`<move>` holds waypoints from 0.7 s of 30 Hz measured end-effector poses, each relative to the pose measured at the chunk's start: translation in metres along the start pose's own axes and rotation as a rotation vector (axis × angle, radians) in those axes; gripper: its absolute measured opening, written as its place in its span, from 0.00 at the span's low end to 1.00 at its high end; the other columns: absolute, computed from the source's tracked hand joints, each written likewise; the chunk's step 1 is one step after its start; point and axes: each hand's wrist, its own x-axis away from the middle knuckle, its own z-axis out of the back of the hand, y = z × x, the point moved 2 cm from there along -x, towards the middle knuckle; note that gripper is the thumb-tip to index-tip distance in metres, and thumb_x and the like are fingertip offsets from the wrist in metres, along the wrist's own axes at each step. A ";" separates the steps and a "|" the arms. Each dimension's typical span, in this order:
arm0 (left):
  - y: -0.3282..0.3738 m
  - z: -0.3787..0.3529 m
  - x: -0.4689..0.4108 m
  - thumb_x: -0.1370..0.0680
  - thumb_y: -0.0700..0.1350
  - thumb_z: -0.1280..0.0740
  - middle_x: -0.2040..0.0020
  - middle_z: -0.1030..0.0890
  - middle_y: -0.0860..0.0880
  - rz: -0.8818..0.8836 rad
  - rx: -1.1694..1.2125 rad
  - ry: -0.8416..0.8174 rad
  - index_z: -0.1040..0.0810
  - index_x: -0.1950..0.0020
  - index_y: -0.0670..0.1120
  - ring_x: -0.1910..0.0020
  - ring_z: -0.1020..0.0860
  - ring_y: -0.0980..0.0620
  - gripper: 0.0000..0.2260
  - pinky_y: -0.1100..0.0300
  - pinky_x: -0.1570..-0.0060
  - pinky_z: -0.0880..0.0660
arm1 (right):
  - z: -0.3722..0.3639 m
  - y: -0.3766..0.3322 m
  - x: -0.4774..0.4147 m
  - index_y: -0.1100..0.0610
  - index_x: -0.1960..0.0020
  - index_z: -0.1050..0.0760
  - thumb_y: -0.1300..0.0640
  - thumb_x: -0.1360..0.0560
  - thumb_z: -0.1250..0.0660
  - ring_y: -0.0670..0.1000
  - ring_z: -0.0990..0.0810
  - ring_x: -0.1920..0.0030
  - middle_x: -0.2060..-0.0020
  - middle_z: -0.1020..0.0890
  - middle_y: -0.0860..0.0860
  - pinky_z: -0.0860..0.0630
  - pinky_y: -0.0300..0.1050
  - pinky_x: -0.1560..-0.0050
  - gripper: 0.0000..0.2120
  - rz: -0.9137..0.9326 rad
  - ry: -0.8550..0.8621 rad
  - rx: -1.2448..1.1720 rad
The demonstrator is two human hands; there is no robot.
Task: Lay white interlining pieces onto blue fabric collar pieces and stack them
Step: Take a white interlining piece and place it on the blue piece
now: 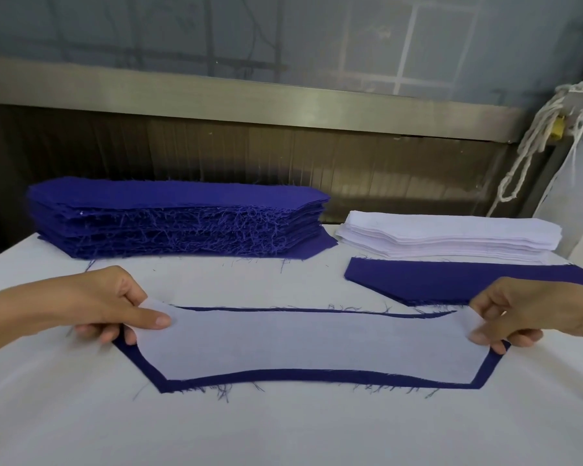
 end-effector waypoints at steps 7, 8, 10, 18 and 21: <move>0.005 -0.002 0.005 0.54 0.75 0.23 0.63 0.14 0.44 0.007 -0.016 0.035 0.18 0.43 0.35 0.79 0.27 0.55 0.54 0.66 0.81 0.39 | -0.001 0.000 -0.001 0.68 0.52 0.22 0.43 0.38 0.17 0.46 0.26 0.71 0.63 0.15 0.59 0.34 0.35 0.73 0.31 -0.003 0.008 0.015; 0.005 -0.002 0.006 0.53 0.74 0.23 0.63 0.14 0.44 0.012 -0.025 0.039 0.18 0.44 0.35 0.79 0.27 0.55 0.52 0.66 0.80 0.39 | -0.002 0.000 0.000 0.68 0.52 0.21 0.42 0.38 0.17 0.45 0.26 0.71 0.63 0.15 0.59 0.34 0.34 0.73 0.31 -0.009 0.011 0.016; 0.004 -0.002 0.007 0.50 0.74 0.24 0.64 0.14 0.45 0.025 -0.046 0.050 0.19 0.53 0.35 0.79 0.26 0.55 0.45 0.66 0.80 0.38 | -0.001 -0.001 0.001 0.68 0.52 0.22 0.42 0.39 0.17 0.45 0.25 0.70 0.63 0.15 0.59 0.34 0.35 0.73 0.32 -0.017 0.016 0.016; -0.005 0.006 0.011 0.50 0.74 0.24 0.70 0.16 0.44 0.112 -0.138 0.157 0.20 0.74 0.49 0.77 0.24 0.53 0.28 0.63 0.74 0.32 | 0.000 -0.002 0.007 0.61 0.57 0.20 0.45 0.38 0.18 0.46 0.24 0.71 0.63 0.15 0.61 0.33 0.35 0.75 0.22 -0.033 0.034 -0.017; -0.008 0.010 0.012 0.58 0.77 0.25 0.69 0.16 0.44 0.129 -0.157 0.172 0.20 0.73 0.49 0.75 0.22 0.52 0.33 0.61 0.71 0.30 | 0.001 -0.001 0.008 0.59 0.57 0.19 0.45 0.38 0.19 0.46 0.24 0.71 0.63 0.15 0.60 0.33 0.35 0.75 0.20 -0.050 0.048 -0.008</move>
